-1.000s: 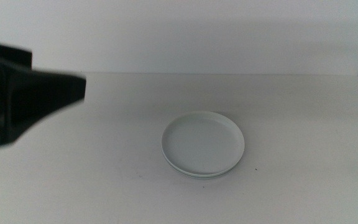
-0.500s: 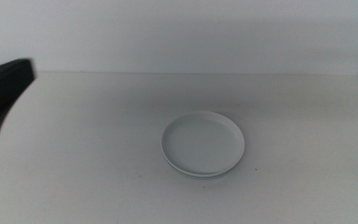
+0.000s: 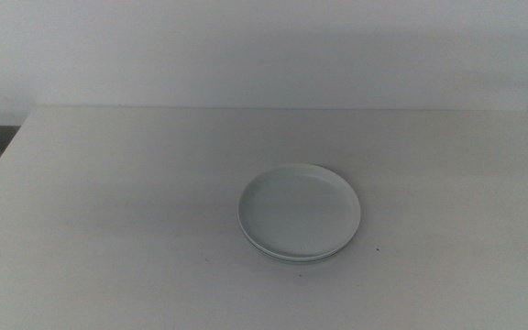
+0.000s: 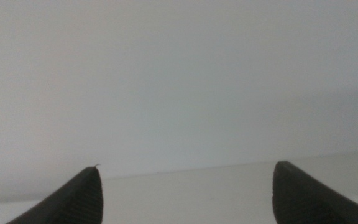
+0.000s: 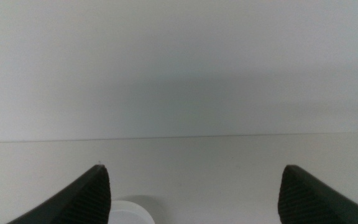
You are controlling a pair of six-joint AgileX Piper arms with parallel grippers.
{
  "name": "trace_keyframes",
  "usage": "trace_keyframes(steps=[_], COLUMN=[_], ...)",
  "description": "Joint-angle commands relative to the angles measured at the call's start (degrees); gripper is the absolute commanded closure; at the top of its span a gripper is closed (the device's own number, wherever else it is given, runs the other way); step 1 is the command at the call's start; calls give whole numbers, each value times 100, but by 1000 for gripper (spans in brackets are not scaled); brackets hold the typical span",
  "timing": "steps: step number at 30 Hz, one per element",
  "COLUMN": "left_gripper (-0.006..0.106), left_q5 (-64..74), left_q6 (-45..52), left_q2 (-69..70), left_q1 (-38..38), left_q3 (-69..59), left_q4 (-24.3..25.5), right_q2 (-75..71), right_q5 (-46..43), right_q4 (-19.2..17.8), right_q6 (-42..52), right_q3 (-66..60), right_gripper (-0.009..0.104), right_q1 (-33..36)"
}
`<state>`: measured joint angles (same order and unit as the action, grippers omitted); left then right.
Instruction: Stack the three bowls on top of each other.
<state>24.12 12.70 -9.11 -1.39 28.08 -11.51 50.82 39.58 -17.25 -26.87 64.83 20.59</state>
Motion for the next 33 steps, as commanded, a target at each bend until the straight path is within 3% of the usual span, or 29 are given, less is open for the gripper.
trace_keyframes(steps=[1,5,12,20,26,33], left_gripper=[7,7,7,7,7,7], left_q5=[26,82,82,-33,-1102,-1152], left_q6=[-643,-737,-668,-667,-667,-667], left_q2=[156,260,260,260,321,686], left_q1=[33,33,33,33,33,33], left_q3=[-93,-116,-116,-202,-916,-1582], left_q4=[205,530,560,547,547,547], right_q2=[-16,-16,-16,-796,-2265,-3625], right_q5=[-33,-33,-33,-780,-1099,-1098], right_q4=[-19,-46,-46,-179,-240,-157], right_q6=[-11,-11,-11,-11,-11,-11], right_q3=[-22,-22,-22,-1729,-3161,-3945], right_gripper=[2,2,2,2,2,2], right_q1=[-7,-7,-7,-48,-734,-1239])
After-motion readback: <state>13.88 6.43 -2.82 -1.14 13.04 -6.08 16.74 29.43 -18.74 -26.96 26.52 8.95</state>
